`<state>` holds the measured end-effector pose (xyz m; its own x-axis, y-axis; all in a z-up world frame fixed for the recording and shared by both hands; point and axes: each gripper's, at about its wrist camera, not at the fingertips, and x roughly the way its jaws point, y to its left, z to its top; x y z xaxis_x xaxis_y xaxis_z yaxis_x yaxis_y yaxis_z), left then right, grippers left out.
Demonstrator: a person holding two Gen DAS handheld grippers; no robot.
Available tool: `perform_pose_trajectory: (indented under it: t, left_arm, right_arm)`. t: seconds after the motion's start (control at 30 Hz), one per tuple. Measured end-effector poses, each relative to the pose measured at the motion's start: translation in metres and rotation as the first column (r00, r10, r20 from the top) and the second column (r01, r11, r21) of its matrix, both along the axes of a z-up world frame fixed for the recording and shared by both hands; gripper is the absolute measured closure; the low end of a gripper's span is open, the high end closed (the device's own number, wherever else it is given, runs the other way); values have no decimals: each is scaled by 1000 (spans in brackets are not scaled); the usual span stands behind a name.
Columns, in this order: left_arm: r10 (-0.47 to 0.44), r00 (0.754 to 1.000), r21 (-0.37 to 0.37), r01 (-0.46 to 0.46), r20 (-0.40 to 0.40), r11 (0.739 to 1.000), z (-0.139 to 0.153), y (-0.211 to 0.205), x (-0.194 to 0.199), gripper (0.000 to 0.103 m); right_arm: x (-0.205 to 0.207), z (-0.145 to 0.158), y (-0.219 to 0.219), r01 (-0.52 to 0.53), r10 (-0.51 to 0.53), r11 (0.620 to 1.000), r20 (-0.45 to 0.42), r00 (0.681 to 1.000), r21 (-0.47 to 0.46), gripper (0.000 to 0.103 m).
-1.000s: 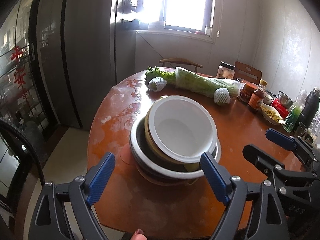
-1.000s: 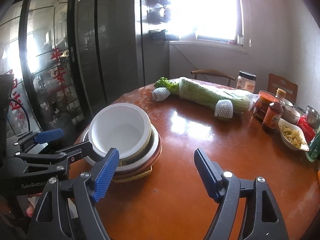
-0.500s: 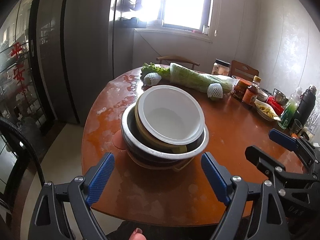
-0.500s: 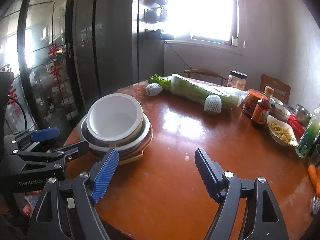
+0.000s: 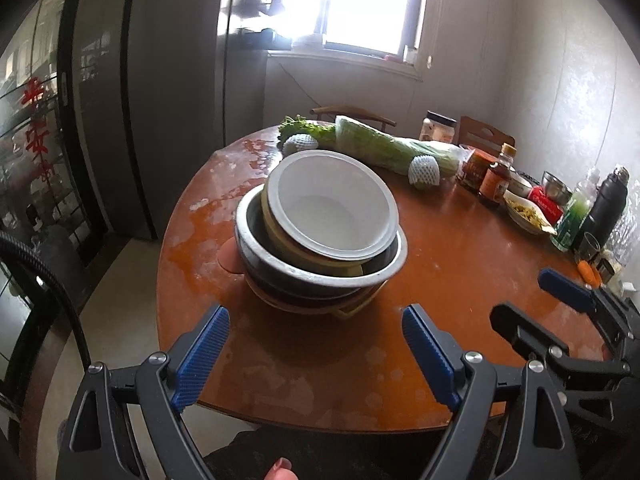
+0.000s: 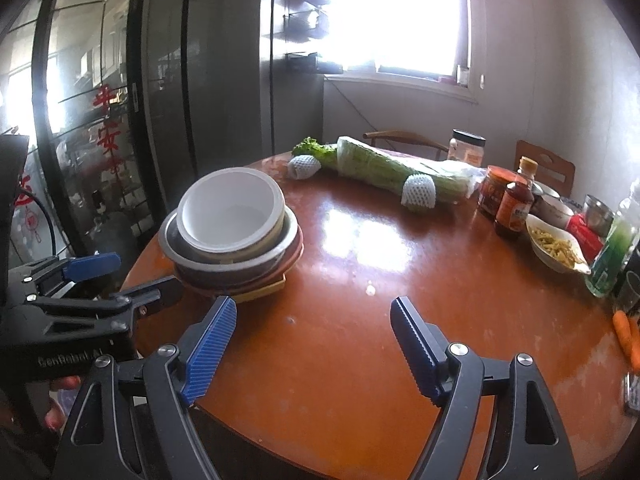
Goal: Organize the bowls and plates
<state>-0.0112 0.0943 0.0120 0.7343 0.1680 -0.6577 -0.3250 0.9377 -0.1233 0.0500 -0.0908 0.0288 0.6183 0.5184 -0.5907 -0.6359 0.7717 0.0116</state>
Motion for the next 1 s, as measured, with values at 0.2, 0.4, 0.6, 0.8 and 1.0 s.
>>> perform_pose_trajectory:
  t: [0.2,0.4,0.6,0.8,1.0]
  left_arm:
    - [-2,1000,6,2,-23,1000,-7,-2,0,15]
    - [-10,999,0,10,-31,1000,-11,-3,-2,15]
    - [-26,999,8,26,-44,1000,-15,-11,-5,15]
    - [-28,998,12,29,-52,1000,-17,-15,-5,15]
    - [-28,998,16,29,-50,999,-16,-16,-5,15]
  right_arm:
    - [-2,-8,-5,6,-6,1000,-16,1000,-3,22]
    - [-5,-11,-8,13,-12,1000,-28,1000,4,22]
    - [-8,-14,-10,19,-19,1000,-31,999,-4,22]
    - [-9,-15,-12,26,-26,1000,-31,999,-6,21]
    - [-10,-16,-12,23,-23,1000,-34,999,-11,21]
